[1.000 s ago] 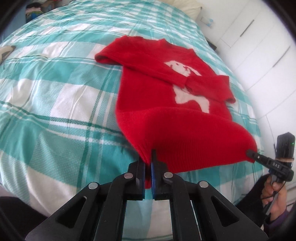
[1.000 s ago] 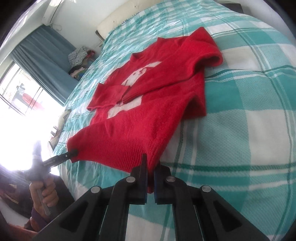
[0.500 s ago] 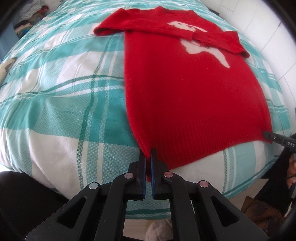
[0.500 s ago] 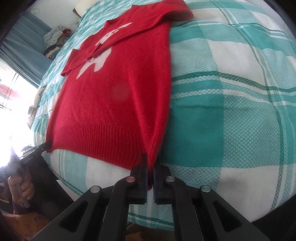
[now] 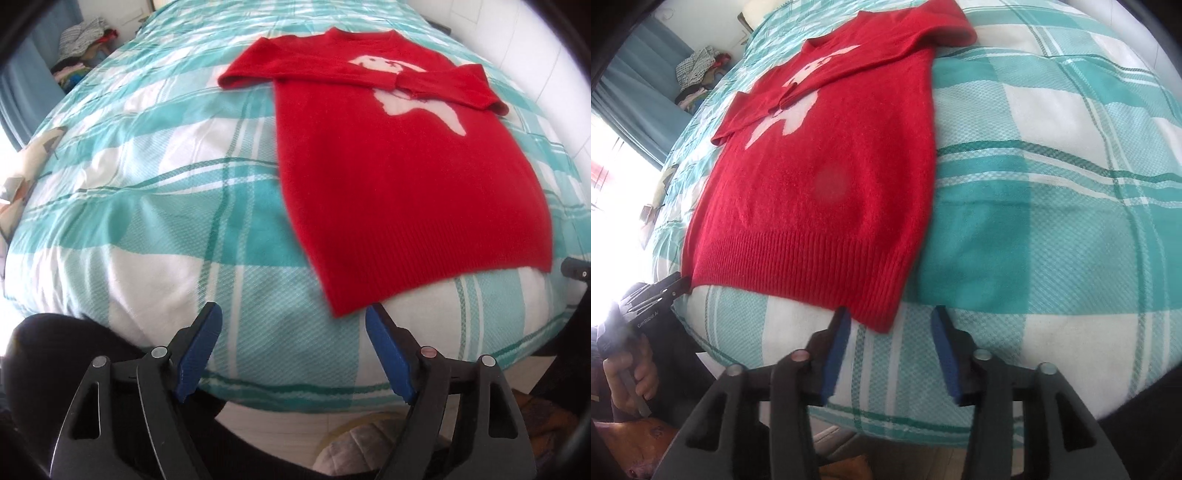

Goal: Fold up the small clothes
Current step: 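Grasp the sleeve cuff with the right gripper and lift it outward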

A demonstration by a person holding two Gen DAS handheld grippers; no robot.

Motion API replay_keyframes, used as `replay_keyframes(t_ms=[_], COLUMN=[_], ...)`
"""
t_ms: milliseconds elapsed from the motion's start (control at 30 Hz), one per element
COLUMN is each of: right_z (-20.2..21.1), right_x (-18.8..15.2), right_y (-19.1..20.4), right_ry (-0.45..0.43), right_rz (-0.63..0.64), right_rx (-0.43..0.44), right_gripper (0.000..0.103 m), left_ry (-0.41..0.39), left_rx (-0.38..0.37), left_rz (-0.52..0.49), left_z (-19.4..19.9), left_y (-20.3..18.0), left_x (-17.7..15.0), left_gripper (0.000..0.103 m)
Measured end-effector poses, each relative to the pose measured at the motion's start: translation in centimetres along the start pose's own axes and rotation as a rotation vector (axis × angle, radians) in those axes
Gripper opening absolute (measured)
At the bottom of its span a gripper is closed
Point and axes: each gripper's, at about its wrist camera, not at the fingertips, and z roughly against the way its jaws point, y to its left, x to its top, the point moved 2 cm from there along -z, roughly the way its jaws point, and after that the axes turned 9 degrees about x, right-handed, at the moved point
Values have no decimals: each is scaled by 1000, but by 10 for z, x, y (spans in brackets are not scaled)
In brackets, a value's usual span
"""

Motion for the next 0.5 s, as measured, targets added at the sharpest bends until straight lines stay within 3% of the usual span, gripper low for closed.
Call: replay_keyframes(t_ms=[133,233,267,333,433,500], right_z=[46,70,71,58,8,-36], right_x=[24,71,87,121,162,180], right_y=[10,43,57,89,131,153], right_ry=[-24,-130,-163,-192,-122,-70], right_rz=[201,421,487,591,662,728], right_rx=[-211,-352,-349,-260,-71,-19], right_gripper=[51,56,58,62,62,62], left_ry=[-126,-243,-279,-320,-318,-309], left_rx=[91,31,14,-28,-156,-169], left_rz=[-7,45,70,115,182,191], left_z=[36,53,54,49,24,2], left_y=[21,25,23,16,-1,-11], left_x=[13,48,62,86,107,109], left_gripper=[81,83,83,84,84,84])
